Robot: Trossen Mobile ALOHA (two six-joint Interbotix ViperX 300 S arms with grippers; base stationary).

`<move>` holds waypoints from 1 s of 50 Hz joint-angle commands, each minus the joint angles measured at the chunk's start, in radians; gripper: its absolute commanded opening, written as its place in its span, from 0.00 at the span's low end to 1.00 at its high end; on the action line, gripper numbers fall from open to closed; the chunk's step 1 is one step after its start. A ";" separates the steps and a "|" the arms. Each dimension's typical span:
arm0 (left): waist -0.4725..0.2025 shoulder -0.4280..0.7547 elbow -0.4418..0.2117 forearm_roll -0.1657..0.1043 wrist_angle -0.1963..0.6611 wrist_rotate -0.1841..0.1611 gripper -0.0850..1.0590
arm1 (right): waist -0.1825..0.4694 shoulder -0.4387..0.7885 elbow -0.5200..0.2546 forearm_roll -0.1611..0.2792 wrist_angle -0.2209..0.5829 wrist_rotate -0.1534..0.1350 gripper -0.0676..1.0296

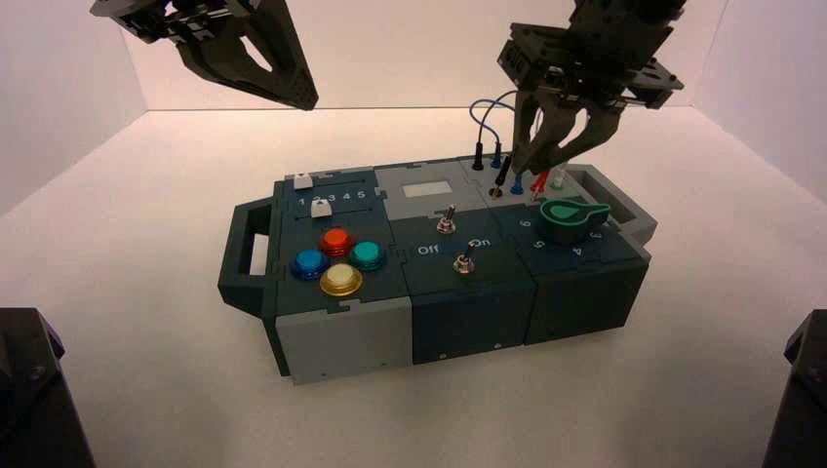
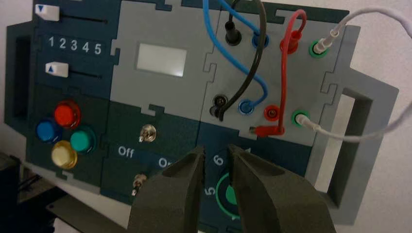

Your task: Pull the blue wire.

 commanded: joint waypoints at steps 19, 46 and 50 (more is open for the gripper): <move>-0.005 -0.014 -0.029 0.000 -0.006 -0.002 0.05 | -0.018 0.051 -0.032 -0.025 -0.049 -0.002 0.31; -0.005 -0.014 -0.035 0.000 -0.002 0.000 0.05 | -0.041 0.097 -0.064 -0.061 -0.058 -0.002 0.31; -0.005 -0.014 -0.038 0.000 -0.002 0.000 0.05 | -0.052 0.098 -0.064 -0.067 -0.063 -0.002 0.31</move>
